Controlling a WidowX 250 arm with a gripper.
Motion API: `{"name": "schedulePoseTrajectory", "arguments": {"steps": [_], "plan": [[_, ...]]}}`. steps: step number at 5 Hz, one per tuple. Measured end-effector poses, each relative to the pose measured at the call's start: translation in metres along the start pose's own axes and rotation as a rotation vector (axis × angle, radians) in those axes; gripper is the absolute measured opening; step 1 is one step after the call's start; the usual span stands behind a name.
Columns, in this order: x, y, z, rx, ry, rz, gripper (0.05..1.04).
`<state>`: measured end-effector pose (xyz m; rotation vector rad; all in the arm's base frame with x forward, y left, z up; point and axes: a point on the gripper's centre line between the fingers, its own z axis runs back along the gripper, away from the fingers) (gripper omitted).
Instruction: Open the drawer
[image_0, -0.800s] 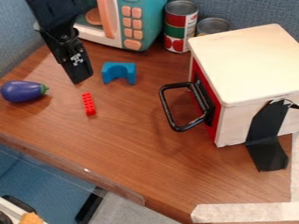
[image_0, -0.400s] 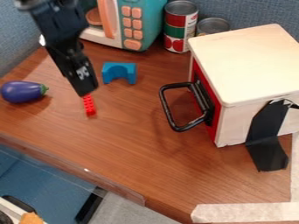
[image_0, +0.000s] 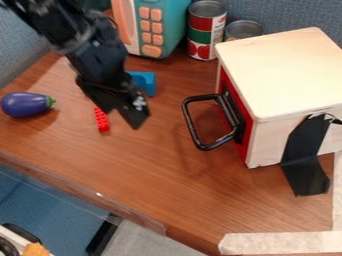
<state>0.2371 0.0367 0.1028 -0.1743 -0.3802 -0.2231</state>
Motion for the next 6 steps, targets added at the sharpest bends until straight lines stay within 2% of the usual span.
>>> {"name": "schedulePoseTrajectory", "arguments": {"steps": [1, 3, 4, 6], "plan": [[0.006, -0.007, -0.023, 0.035, -0.090, 0.130, 1.000], [0.027, -0.017, -0.040, 0.073, -0.235, 0.305, 1.000], [0.036, -0.020, -0.045, 0.069, -0.265, 0.402, 1.000], [0.040, -0.014, -0.065, 0.085, -0.273, 0.565, 1.000]]}}
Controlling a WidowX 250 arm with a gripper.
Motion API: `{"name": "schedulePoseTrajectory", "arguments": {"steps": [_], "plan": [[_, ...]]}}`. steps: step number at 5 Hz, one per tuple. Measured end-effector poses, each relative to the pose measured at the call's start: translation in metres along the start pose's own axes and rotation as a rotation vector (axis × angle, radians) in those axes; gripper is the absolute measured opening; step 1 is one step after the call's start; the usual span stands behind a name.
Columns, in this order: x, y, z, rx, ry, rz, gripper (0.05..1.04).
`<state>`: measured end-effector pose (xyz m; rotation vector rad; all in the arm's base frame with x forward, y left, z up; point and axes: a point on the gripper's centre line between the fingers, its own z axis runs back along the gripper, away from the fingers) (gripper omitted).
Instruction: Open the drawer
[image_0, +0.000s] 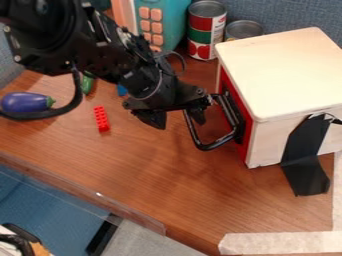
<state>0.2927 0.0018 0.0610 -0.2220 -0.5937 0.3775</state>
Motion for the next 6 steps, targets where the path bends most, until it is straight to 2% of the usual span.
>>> {"name": "schedulePoseTrajectory", "arguments": {"steps": [2, 3, 4, 5, 6], "plan": [[-0.006, 0.007, -0.021, 0.083, -0.014, 0.212, 1.000], [-0.008, 0.009, -0.030, 0.102, -0.012, 0.260, 0.953], [-0.009, 0.007, -0.033, 0.117, -0.021, 0.264, 0.673], [-0.008, 0.004, -0.032, 0.112, -0.024, 0.236, 0.379], [-0.009, 0.008, -0.025, 0.113, -0.017, 0.242, 0.181]]}}
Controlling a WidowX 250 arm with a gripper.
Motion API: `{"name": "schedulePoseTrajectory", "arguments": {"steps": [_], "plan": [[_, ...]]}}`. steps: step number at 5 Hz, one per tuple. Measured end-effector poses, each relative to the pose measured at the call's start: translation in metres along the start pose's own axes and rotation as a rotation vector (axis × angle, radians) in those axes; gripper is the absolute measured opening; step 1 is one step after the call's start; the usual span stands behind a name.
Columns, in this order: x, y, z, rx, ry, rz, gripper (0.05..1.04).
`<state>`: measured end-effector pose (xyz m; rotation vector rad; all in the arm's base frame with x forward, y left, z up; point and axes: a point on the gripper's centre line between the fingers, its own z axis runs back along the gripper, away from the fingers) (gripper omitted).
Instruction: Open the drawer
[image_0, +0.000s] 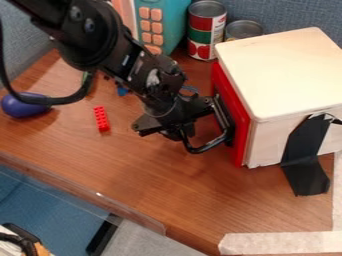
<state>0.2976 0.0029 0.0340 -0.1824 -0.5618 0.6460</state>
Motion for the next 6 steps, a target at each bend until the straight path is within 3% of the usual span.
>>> {"name": "schedulePoseTrajectory", "arguments": {"steps": [2, 6], "plan": [[0.013, 0.016, 0.025, 0.006, -0.003, 0.016, 0.128], [0.023, 0.054, 0.047, 0.020, 0.017, 0.051, 0.127]]}}
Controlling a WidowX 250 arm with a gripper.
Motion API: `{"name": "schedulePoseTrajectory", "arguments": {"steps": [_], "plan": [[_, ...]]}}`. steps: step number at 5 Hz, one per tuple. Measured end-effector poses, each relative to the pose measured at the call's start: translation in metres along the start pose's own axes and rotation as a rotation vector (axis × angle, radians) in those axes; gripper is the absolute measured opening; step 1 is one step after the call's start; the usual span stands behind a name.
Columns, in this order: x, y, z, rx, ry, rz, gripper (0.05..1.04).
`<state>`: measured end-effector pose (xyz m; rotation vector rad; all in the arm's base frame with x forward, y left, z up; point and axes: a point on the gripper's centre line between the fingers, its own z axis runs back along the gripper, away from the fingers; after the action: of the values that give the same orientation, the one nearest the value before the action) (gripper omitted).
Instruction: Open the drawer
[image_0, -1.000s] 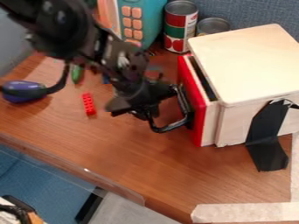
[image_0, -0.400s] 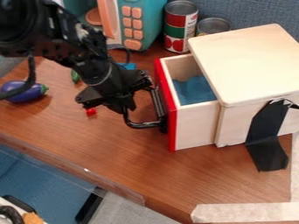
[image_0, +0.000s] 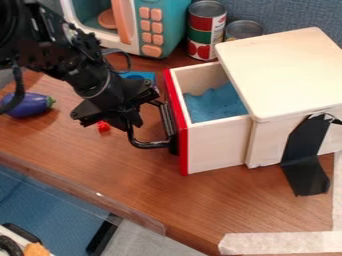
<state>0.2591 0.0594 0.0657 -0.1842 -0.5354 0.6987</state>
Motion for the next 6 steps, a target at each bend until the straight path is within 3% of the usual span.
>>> {"name": "schedulePoseTrajectory", "arguments": {"steps": [3, 4, 6], "plan": [[-0.006, 0.007, 0.013, 0.000, -0.008, 0.031, 0.170], [-0.006, 0.008, 0.019, 0.002, -0.006, 0.004, 0.402], [0.003, 0.000, 0.036, -0.021, 0.038, -0.068, 0.977]]}}
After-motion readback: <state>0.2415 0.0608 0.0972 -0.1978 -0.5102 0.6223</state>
